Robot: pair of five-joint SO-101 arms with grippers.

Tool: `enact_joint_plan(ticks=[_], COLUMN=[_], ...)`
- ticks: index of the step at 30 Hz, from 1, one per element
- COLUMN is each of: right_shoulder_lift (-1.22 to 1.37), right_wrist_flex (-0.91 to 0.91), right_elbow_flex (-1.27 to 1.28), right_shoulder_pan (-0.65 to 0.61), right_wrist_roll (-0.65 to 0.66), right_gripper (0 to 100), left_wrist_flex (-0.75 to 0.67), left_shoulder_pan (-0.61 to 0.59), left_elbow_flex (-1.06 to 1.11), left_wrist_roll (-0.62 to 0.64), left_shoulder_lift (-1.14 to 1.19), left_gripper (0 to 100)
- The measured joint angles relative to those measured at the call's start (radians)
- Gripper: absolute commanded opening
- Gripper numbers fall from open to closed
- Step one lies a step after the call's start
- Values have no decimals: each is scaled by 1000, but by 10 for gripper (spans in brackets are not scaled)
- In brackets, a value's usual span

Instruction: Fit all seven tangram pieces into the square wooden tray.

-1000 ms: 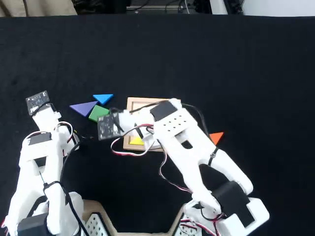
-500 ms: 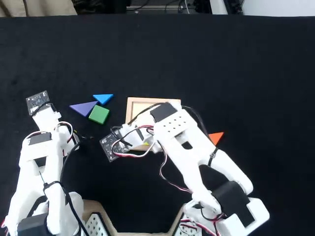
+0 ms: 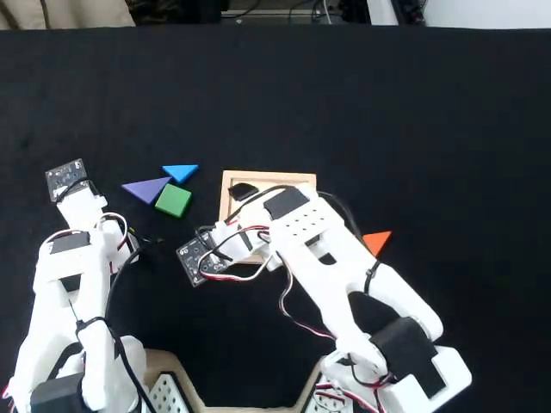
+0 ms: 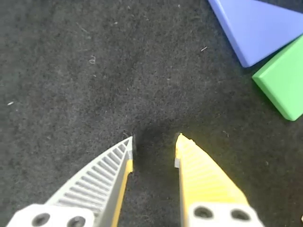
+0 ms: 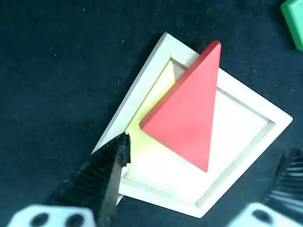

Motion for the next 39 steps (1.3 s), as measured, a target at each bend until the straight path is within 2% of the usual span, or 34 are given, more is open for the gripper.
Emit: enact_joint_plan(ticks=[2,4,7,9,10,12,15,21,26,29,39], right_shoulder_lift=[0,0,-12,-51,-66,-92,-97,17,190,247,269], right_wrist_flex=[0,2,55,95,107,107,48,-213,-244,-250,-253], right_elbow_flex=[0,0,-3,-26,-41,-55,-48,32,-20,-71,-178], right_shoulder_pan=[0,0,21,61,83,126,172,193,199,199,199], right_wrist_roll=[0,0,-9,-48,-77,-152,-298,-692,-967,-1017,-1031], right_gripper=[453,396,204,47,3,58,11,11,11,11,11], left_wrist_flex=[0,0,0,0,0,0,0,0,0,0,0], left_shoulder_pan=[0,0,0,0,0,0,3,5,8,8,8], left_elbow_flex=[0,0,0,0,0,0,0,0,0,0,0], left_wrist_roll=[0,0,0,0,0,0,0,0,0,0,0], left_shoulder_lift=[0,0,0,0,0,0,0,0,0,0,0], left_gripper=[152,152,152,152,152,152,152,152,152,152,152])
